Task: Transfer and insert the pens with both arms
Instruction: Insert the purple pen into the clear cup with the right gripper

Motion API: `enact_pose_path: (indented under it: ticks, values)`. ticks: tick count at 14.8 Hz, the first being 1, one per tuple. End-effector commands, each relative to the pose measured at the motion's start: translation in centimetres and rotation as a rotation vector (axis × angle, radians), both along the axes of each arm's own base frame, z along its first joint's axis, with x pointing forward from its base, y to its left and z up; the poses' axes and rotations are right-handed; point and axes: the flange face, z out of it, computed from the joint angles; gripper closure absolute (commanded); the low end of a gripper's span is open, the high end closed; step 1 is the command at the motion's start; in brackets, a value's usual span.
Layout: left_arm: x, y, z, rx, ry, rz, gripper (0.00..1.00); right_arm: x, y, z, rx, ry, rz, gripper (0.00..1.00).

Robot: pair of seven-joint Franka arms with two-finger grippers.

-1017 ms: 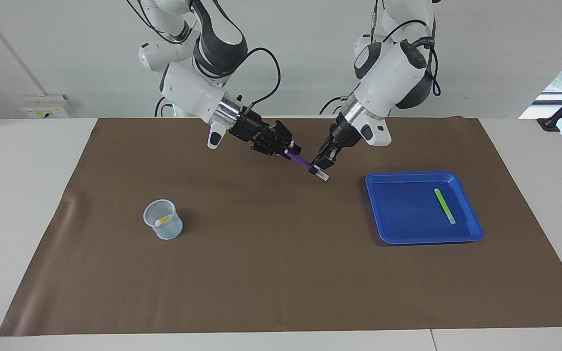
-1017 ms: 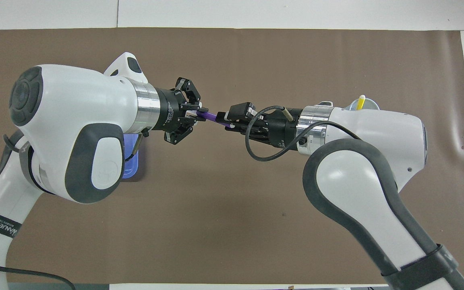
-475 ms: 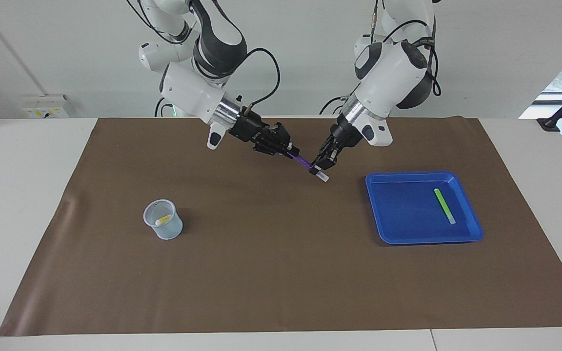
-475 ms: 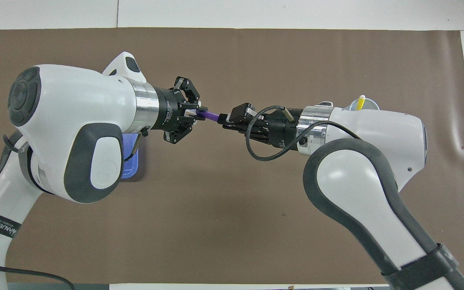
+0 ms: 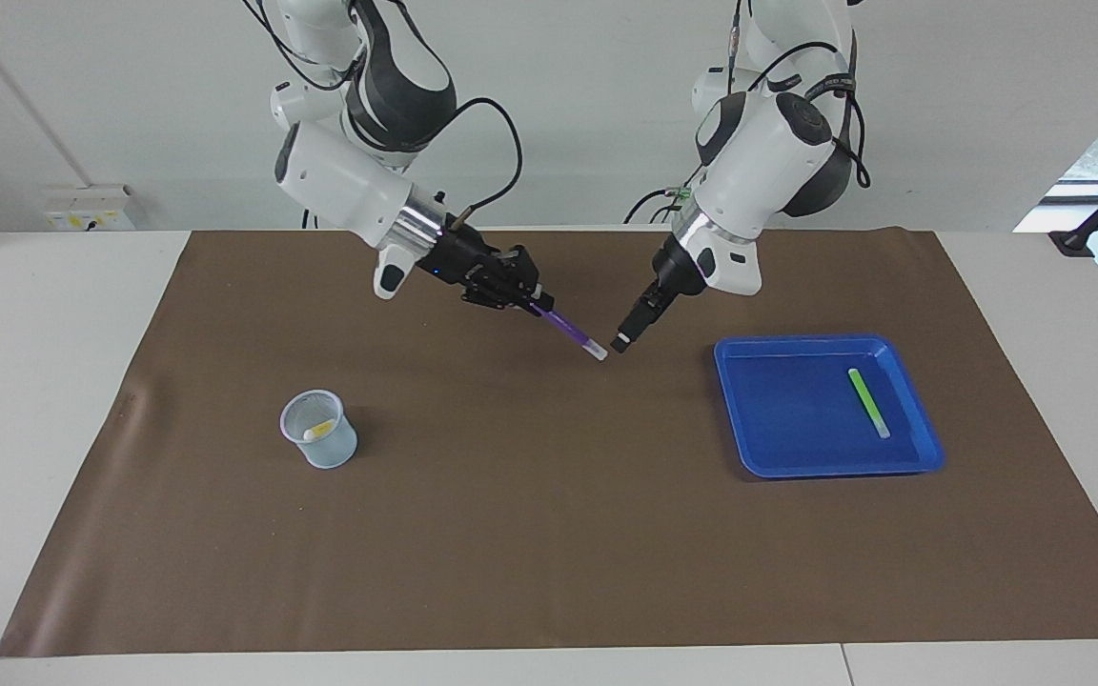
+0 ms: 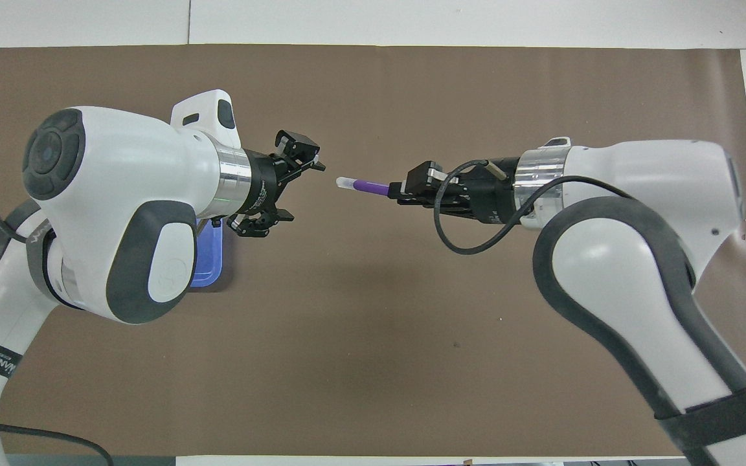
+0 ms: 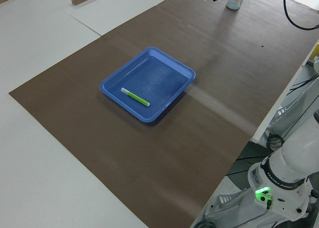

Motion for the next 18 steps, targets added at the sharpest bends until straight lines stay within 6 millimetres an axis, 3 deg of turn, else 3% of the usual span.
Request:
enact_pose_path:
  ticks: [1,3,6,7,10,14,16,18]
  values:
    - [0.5,4.6,-1.1,0.072,-0.046,-0.144,0.00,3.5,-4.7,3.3,-0.144,-0.018,0.109,1.00]
    - [0.8,7.3,-3.3,0.124,-0.071,-0.282,0.00,5.0,-7.2,4.3,-0.296,-0.036,0.172,1.00]
    - [1.2,12.6,-6.2,0.243,-0.110,-0.523,0.00,6.4,-12.1,4.7,-0.593,-0.163,0.413,1.00]
    - [1.6,15.0,-6.9,0.251,-0.118,-0.574,0.00,6.7,-14.0,4.5,-0.666,-0.199,0.493,1.00]
    - [2.7,21.4,-9.1,0.326,-0.121,-0.706,0.00,6.5,-16.9,2.8,-0.772,-0.211,0.618,1.00]
    - [4.1,29.8,-11.9,0.376,-0.125,-0.713,0.00,4.6,-19.0,-0.2,-0.775,-0.173,0.627,1.00]
    - [4.9,32.8,-13.3,0.411,-0.146,-0.686,0.00,4.0,-19.4,-1.6,-0.824,-0.211,0.649,1.00]
    - [5.2,33.9,-15.0,0.411,-0.135,-0.672,0.00,3.6,-19.4,-3.3,-0.826,-0.209,0.655,1.00]
